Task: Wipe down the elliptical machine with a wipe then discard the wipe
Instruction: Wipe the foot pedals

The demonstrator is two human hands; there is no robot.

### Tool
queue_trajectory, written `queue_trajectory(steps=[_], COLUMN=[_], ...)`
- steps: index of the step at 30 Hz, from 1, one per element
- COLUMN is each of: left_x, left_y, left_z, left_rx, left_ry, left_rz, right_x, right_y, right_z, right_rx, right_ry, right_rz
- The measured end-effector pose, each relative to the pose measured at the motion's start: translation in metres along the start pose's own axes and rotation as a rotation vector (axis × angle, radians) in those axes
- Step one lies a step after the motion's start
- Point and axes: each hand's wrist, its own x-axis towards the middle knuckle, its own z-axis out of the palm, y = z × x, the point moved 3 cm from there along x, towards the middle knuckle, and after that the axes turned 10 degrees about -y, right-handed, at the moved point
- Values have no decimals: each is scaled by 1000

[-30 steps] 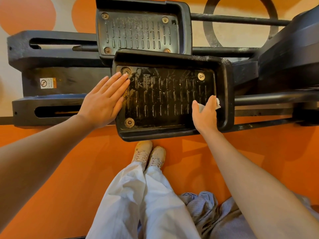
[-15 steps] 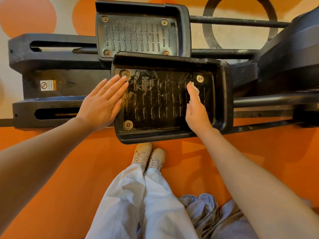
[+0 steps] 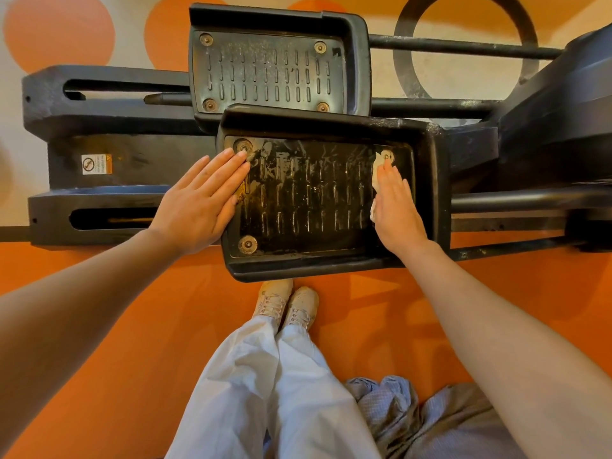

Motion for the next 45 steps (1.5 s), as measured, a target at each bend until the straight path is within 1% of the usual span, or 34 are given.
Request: queue_trajectory(steps=[3,5,7,10,12,15,20,22,26,31,33,36,38,41,45], left_x=[0,0,0,0,0,1,11,17,23,22,23,23,24,24,26], left_y=[0,0,0,0,0,3,9,10,11,13,13,12,12,12,13], left_z=[0,-1,-1,-2,-2,-4,-12,-13,-10,-6,-5,-3,-2,-1,-1], left_rx=[8,13,16,31,48,77,86,76,70,78,70,37,23,11,-14], left_ry=[3,3,-1,-7,-9,-9,48,61,55,79,94,121,132,137,134], left_rz=[3,1,-5,-10,-15,-24,-72,-112,-187,-207,-208,-210,-205,-197,-193], right_x=[0,-1,-2,0,4,12,28,37,60,84,89,88,85,80,79], right_y=[0,-4,-10,-21,-35,-64,-103,-115,-142,-177,-185,-181,-172,-156,-143], right_z=[4,3,3,2,-2,-14,-32,-33,-27,-16,-13,-9,-7,-7,-7], right_rx=[16,77,69,72,155,352,384,367,286,97,23,-155,-269,-272,-219], right_ry=[0,54,124,177,183,176,241,258,231,242,236,258,242,212,214], right_rz=[-15,-52,-116,-171,-178,-191,-272,-314,-412,-539,-559,-533,-489,-441,-371])
